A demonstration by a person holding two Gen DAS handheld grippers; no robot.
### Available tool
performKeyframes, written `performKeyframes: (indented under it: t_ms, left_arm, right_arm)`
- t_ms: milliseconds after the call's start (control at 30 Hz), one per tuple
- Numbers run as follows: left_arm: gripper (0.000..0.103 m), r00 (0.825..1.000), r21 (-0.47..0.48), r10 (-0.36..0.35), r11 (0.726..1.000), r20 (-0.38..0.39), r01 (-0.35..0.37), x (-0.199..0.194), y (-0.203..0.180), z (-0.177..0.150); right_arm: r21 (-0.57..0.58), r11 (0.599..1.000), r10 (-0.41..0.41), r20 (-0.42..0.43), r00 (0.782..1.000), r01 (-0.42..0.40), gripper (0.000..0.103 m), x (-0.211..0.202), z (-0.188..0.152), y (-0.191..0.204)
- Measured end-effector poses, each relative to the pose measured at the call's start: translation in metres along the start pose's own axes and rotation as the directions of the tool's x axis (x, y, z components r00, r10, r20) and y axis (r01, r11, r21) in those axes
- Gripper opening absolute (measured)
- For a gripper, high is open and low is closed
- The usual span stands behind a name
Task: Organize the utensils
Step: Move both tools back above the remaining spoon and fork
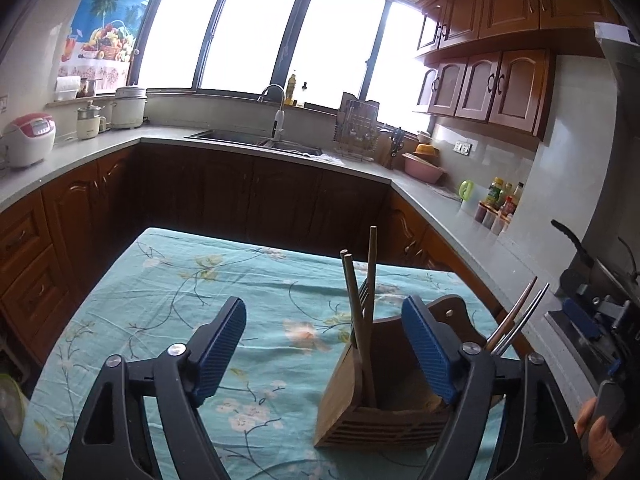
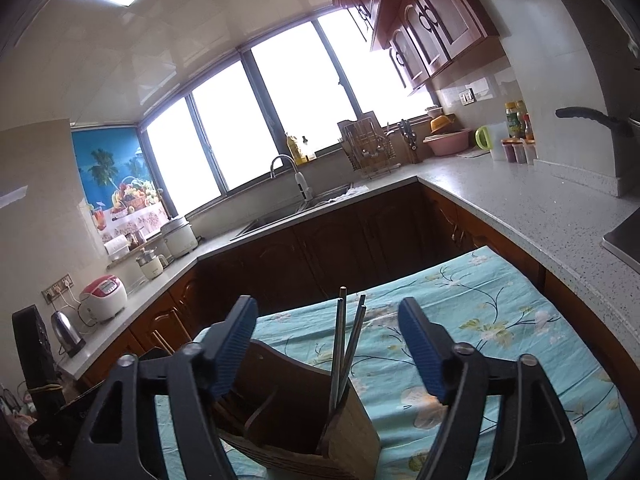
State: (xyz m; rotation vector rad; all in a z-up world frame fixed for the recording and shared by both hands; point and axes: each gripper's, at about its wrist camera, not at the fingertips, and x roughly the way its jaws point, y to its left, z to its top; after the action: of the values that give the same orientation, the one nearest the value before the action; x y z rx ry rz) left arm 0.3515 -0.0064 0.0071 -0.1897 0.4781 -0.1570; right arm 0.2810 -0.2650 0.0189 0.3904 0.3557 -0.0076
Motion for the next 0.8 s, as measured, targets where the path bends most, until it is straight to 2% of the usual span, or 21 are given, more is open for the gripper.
performKeyframes:
  t_ms: [100, 233, 500, 800]
  left_arm:
    - [0.087, 1.0, 0.02, 0.006, 1.0, 0.004, -0.006, -0.007, -0.004, -0.002]
    - [0.094, 1.0, 0.044, 0.024, 0.999, 0.014, -0.024, -0.016, -0.01, -0.008]
    - [0.096, 0.999, 0.06, 0.038, 0.997, 0.009, -0.039, -0.034, -0.007, -0.012]
    - [0.097, 0.999, 0.067, 0.051, 0.996, 0.011, -0.052, -0.07, 0.0, -0.024]
  right_arm:
    - [-0.005, 1.0, 0.006, 0.018, 1.0, -0.006, 0.093, -0.005, 0.001, 0.001]
    - [-0.01, 1.0, 0.013, 0.013, 1.0, -0.013, 0.097, -0.01, -0.001, 0.001]
    - [-0.021, 1.0, 0.014, 0.006, 1.0, -0.014, 0.097, -0.021, -0.006, 0.004]
    - [-0.019, 0.999, 0.038, 0.015, 0.999, -0.037, 0.098, -0.049, -0.01, 0.012]
